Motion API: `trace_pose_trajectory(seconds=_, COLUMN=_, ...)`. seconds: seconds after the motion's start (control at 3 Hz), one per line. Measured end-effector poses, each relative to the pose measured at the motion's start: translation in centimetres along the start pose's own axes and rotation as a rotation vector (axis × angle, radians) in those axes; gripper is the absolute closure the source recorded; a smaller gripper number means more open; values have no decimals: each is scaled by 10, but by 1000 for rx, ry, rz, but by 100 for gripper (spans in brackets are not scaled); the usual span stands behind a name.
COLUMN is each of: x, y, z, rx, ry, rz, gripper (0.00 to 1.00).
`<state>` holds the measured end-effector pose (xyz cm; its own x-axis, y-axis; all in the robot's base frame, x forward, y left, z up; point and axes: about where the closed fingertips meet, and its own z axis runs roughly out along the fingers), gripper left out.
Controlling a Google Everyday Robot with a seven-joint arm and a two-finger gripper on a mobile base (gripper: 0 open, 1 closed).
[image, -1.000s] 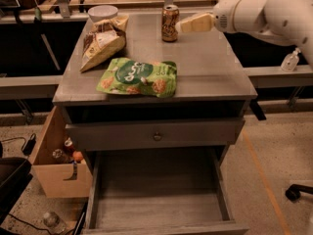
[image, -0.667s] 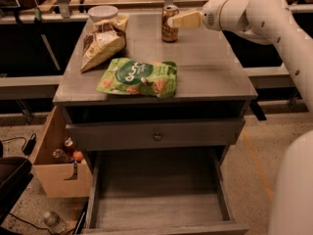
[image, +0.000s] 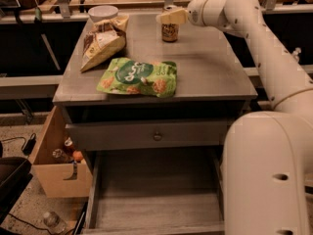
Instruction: Place orange can into middle drawer
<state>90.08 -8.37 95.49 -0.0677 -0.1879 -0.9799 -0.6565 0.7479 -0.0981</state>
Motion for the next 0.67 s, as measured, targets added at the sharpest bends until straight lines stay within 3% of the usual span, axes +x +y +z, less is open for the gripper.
trace_pose_trajectory(seconds=0.33, x=10, y=0, z=26, rx=-14, ry=0, rz=31, gripper=0)
trace_pose_trajectory(seconds=0.67, x=28, y=-7, z=45, rx=-3, ry=-14, rz=120, gripper=0)
